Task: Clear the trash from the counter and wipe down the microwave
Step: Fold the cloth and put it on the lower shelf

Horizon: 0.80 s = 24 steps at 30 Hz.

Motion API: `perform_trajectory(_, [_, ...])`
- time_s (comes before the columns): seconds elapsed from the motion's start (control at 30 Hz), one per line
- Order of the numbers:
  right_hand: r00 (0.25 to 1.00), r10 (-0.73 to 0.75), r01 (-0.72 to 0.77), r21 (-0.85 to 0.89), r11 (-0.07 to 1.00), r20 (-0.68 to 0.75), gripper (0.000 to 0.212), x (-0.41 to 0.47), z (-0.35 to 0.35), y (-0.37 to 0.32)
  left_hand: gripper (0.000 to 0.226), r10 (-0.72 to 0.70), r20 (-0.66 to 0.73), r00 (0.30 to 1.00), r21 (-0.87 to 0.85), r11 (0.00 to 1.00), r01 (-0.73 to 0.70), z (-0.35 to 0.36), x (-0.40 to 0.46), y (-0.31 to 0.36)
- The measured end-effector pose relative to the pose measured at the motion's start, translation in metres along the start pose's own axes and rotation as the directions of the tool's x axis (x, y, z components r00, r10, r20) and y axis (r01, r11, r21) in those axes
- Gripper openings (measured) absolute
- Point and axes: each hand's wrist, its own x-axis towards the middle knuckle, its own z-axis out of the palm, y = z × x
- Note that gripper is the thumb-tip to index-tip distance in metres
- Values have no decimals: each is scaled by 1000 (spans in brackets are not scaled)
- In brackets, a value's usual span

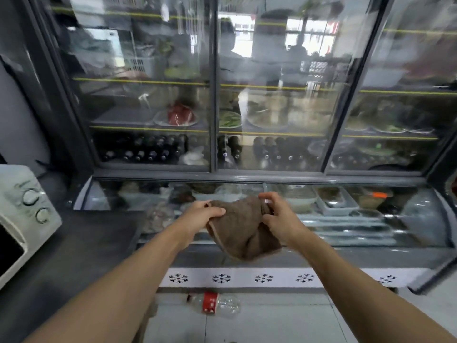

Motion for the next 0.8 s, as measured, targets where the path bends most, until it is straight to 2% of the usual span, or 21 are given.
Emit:
perform_trajectory(0.1, [996,36,-26,-126,992,79,41,37,13,4,11,-86,-161,983,-120,991,67,-23,19,-1])
perform_trajectory(0.2, [993,3,14,-143,990,120,31,70,23,5,18,-155,-277,948,-175,979,109,-42,32,-4])
perform_trajectory(0.3, [978,-40,52,-51,997,203,31,102,31,1,28,-223,-256,941,-345,930,127,-52,37,-8])
perform_trajectory(0.33, [972,-60,69,-33,997,225,34,113,33,-1,34,-222,-250,942,-385,916,114,-55,40,-10])
perform_trajectory(0.43, [941,-96,87,42,995,324,37,145,39,-7,79,-219,-307,926,-403,912,82,-57,50,-14])
perform_trajectory(0.47, [928,-89,65,80,995,362,35,156,41,-9,87,-218,-323,921,-377,922,86,-53,52,-13])
perform_trajectory(0.53, [897,-64,23,99,995,437,32,175,42,-12,87,-240,-366,899,-378,921,92,-46,55,-10])
perform_trajectory(0.6, [853,-39,-13,96,995,520,29,192,43,-12,81,-291,-452,843,-430,899,79,-40,59,-11])
perform_trajectory(0.7, [773,-25,-41,89,995,634,32,210,47,-8,77,-406,-575,710,-504,859,83,-37,60,-23])
perform_trajectory(0.8, [694,-62,77,12,997,717,41,216,61,0,62,-452,-649,612,-490,864,118,-33,54,-35])
